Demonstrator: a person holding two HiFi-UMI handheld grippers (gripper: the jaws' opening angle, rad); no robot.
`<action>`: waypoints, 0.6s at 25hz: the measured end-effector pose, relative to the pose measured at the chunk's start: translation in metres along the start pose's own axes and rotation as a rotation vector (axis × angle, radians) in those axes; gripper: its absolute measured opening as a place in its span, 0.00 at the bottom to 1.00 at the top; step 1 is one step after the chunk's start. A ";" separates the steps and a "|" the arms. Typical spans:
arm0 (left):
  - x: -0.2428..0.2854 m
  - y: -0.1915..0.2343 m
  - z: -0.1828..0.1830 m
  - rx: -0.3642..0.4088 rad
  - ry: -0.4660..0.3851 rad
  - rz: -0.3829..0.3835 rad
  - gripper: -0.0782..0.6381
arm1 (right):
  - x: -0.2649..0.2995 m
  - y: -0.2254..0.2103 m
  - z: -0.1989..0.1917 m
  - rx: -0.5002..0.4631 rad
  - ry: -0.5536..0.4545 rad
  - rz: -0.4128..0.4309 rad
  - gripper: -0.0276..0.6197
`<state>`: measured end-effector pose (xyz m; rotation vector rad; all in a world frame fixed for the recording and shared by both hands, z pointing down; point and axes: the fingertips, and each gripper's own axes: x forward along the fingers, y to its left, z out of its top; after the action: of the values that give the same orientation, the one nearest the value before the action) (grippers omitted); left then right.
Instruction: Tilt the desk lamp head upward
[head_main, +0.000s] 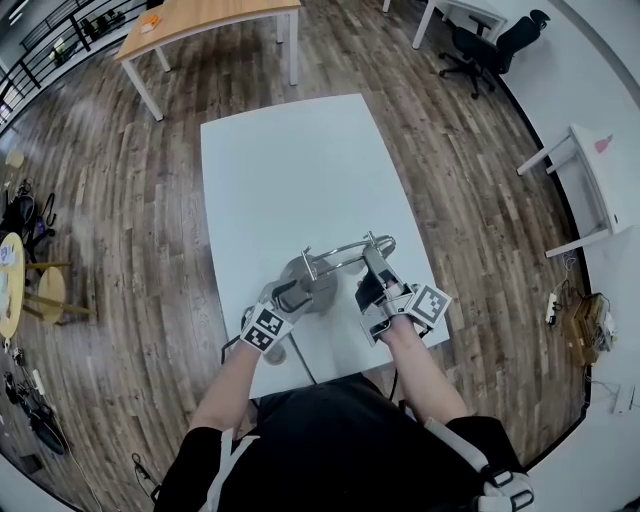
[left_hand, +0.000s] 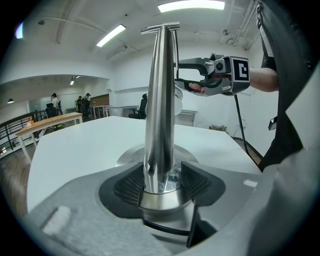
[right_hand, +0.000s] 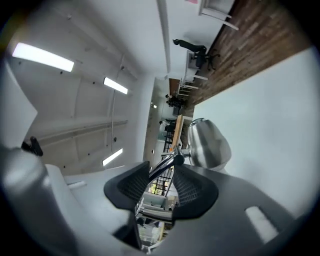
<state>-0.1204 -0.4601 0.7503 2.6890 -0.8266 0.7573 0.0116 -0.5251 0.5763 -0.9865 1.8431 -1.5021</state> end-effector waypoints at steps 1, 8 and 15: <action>0.000 0.000 -0.001 -0.002 0.000 -0.001 0.45 | 0.000 0.005 0.002 -0.053 0.011 0.003 0.27; 0.000 0.000 -0.002 0.002 -0.001 0.004 0.45 | 0.002 0.049 0.008 -0.317 0.016 0.062 0.27; 0.000 0.000 -0.001 0.005 0.008 0.005 0.45 | 0.006 0.093 0.007 -0.622 0.027 0.069 0.24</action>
<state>-0.1207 -0.4598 0.7517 2.6878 -0.8310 0.7714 -0.0038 -0.5244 0.4843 -1.1553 2.3993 -0.9063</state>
